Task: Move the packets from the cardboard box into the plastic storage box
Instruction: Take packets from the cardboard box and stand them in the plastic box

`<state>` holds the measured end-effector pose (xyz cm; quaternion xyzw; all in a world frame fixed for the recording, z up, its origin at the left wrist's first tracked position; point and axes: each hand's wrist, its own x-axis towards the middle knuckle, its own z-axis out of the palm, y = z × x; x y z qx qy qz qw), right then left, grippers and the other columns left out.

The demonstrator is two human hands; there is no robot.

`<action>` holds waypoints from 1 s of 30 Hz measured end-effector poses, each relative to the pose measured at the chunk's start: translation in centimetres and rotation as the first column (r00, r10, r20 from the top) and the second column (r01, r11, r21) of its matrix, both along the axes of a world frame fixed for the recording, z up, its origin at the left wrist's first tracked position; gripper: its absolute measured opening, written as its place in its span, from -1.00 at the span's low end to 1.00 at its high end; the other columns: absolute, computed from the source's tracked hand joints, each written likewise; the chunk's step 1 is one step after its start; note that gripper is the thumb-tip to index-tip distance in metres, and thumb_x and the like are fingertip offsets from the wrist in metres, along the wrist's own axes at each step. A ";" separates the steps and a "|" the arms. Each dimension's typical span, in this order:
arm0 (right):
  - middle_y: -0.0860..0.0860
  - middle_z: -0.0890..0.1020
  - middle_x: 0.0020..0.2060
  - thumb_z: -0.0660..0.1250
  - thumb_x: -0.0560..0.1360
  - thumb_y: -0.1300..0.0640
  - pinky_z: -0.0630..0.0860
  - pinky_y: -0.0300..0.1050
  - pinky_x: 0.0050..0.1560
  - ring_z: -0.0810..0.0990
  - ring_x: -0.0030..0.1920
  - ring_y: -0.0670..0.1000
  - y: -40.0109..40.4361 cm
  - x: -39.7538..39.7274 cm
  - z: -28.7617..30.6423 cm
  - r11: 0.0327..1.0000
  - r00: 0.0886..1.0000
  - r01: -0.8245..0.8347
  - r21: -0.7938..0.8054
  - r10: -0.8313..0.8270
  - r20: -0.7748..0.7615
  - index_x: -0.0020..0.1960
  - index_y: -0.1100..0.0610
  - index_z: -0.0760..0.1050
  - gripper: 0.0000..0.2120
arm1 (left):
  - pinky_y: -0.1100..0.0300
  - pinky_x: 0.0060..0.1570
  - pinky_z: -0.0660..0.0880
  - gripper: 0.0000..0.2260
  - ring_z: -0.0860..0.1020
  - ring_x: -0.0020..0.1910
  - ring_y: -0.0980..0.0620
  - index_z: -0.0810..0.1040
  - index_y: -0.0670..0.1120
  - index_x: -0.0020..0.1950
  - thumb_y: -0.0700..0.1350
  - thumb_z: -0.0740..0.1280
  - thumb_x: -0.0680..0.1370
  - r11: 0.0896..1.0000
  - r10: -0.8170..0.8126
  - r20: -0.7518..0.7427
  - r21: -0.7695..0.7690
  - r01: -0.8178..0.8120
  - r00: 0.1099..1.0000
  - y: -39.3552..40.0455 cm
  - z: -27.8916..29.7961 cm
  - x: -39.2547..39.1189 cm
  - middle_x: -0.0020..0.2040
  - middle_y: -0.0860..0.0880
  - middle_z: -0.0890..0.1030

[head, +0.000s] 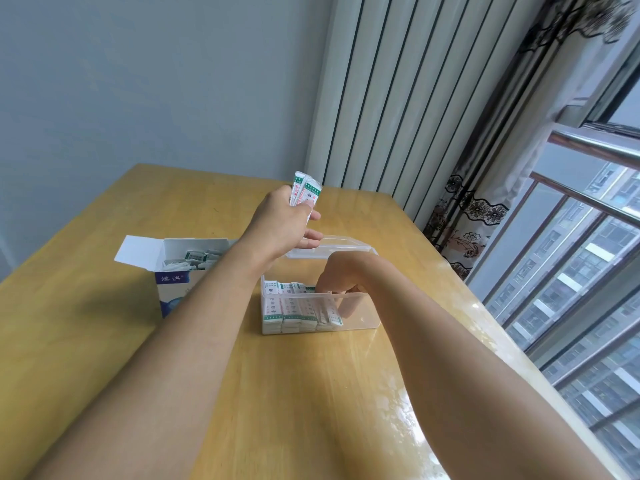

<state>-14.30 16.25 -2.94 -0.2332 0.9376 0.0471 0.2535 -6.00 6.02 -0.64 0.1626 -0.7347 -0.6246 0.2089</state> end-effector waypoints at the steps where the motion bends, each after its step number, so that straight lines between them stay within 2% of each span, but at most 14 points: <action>1: -0.05 0.54 -0.29 0.33 0.58 0.06 0.50 -0.11 -0.10 0.57 -0.44 -0.03 0.1 0.1 0.1 1.000 1.000 0.006 -0.007 -0.006 0.007 -0.16 0.11 0.46 -0.82 | 0.02 -0.11 0.70 -0.73 0.73 -0.13 -0.08 0.44 -0.14 0.39 -0.13 0.16 0.72 1.000 -0.001 0.000 0.001 0.001 1.000 0.0 0.0 0.0 0.09 -0.09 0.63; 8: -0.03 0.63 -0.26 0.41 0.54 0.07 0.60 -0.16 -0.15 0.64 -0.46 -0.04 0.5 0.0 0.4 0.997 0.998 0.048 -0.064 -0.046 0.033 -0.11 0.13 0.54 -0.86 | 0.07 -0.14 0.70 -0.73 0.73 -0.14 -0.07 0.43 -0.14 0.41 -0.13 0.16 0.72 1.000 -0.006 0.003 -0.005 0.006 1.000 0.1 0.0 0.1 0.09 -0.09 0.63; 11: 0.04 0.67 -0.10 0.36 0.60 0.03 0.63 -0.04 0.05 0.70 -0.23 0.05 0.7 -0.4 0.2 0.992 0.997 0.057 -0.111 -0.051 0.059 -0.08 0.15 0.55 -0.81 | 0.06 -0.13 0.70 -0.72 0.73 -0.14 -0.07 0.42 -0.13 0.42 -0.13 0.16 0.72 1.000 -0.005 0.009 -0.013 0.005 1.000 0.1 0.0 0.0 0.10 -0.09 0.63; 14: 0.09 0.67 0.09 0.40 0.59 0.04 0.65 0.05 0.15 0.72 -0.06 0.09 1.3 -0.6 0.1 0.970 0.989 0.107 -0.217 -0.081 0.123 0.16 0.18 0.56 -0.76 | 0.07 -0.13 0.70 -0.72 0.73 -0.14 -0.07 0.43 -0.14 0.41 -0.13 0.16 0.72 1.000 -0.007 0.009 -0.008 0.007 1.000 0.0 -0.1 0.0 0.09 -0.09 0.63; 16: 0.07 0.66 0.06 0.45 0.56 0.07 0.66 0.04 0.12 0.73 -0.06 0.10 2.0 -0.4 0.3 0.946 0.979 0.145 -0.290 -0.096 0.179 0.21 0.17 0.55 -0.72 | 0.05 -0.11 0.70 -0.72 0.73 -0.14 -0.07 0.42 -0.14 0.42 -0.13 0.16 0.72 1.000 -0.005 0.011 -0.008 0.005 1.000 0.0 -0.1 0.0 0.09 -0.09 0.63; 19: 0.00 0.68 -0.08 0.47 0.54 0.12 0.66 -0.19 -0.13 0.72 -0.11 0.02 2.9 -0.3 0.9 0.937 0.983 0.100 -0.335 -0.042 0.176 0.15 0.12 0.58 -0.79 | 0.05 -0.11 0.70 -0.71 0.73 -0.13 -0.07 0.42 -0.13 0.43 -0.13 0.16 0.72 1.000 -0.006 0.015 -0.008 0.006 1.000 0.1 -0.1 0.1 0.10 -0.09 0.63; 20: -0.02 0.67 -0.08 0.46 0.54 0.13 0.63 -0.22 -0.16 0.70 -0.09 0.00 3.0 -0.2 1.1 0.946 0.989 0.060 -0.319 -0.014 0.145 0.16 0.08 0.58 -0.79 | 0.05 -0.11 0.70 -0.71 0.73 -0.13 -0.07 0.42 -0.13 0.43 -0.13 0.16 0.72 1.000 -0.006 0.015 -0.007 0.006 1.000 0.1 -0.1 0.1 0.10 -0.09 0.63; 22: 0.00 0.67 -0.02 0.43 0.55 0.20 0.65 -0.18 -0.05 0.71 -0.03 0.02 3.2 -0.4 1.4 0.956 0.990 0.018 -0.294 0.024 0.137 0.18 0.03 0.58 -0.78 | 0.05 -0.11 0.70 -0.71 0.73 -0.13 -0.07 0.41 -0.13 0.44 -0.13 0.16 0.72 1.000 -0.006 0.016 -0.007 0.006 1.000 0.1 -0.1 0.1 0.10 -0.09 0.63; 25: 0.09 0.69 0.01 0.33 0.58 0.36 0.68 -0.03 0.08 0.75 -0.04 0.06 3.5 -0.7 2.3 0.951 0.971 0.038 -0.306 0.037 0.237 0.24 0.08 0.54 -0.71 | 0.04 -0.10 0.70 -0.70 0.73 -0.13 -0.07 0.41 -0.13 0.44 -0.13 0.16 0.72 1.000 -0.005 0.018 -0.012 0.006 1.000 0.1 -0.1 0.2 0.11 -0.09 0.63; 28: 0.11 0.67 -0.05 0.28 0.58 0.44 0.70 -0.03 -0.03 0.72 -0.10 0.06 3.6 -1.2 3.5 0.939 0.981 0.045 -0.341 0.023 0.193 0.29 0.15 0.52 -0.65 | 0.03 -0.09 0.69 -0.71 0.73 -0.14 -0.07 0.42 -0.14 0.43 -0.13 0.16 0.72 1.000 -0.008 0.015 -0.014 0.008 1.000 0.1 -0.1 0.1 0.10 -0.09 0.63; 30: 0.12 0.67 -0.09 0.30 0.57 0.45 0.70 0.02 0.00 0.73 -0.06 0.12 3.4 -1.7 3.7 0.959 0.989 0.025 -0.281 0.017 0.144 0.30 0.16 0.50 -0.64 | 0.03 -0.10 0.70 -0.71 0.73 -0.14 -0.08 0.43 -0.14 0.42 -0.13 0.16 0.72 1.000 -0.009 0.014 -0.016 0.009 1.000 0.1 -0.1 0.1 0.09 -0.09 0.63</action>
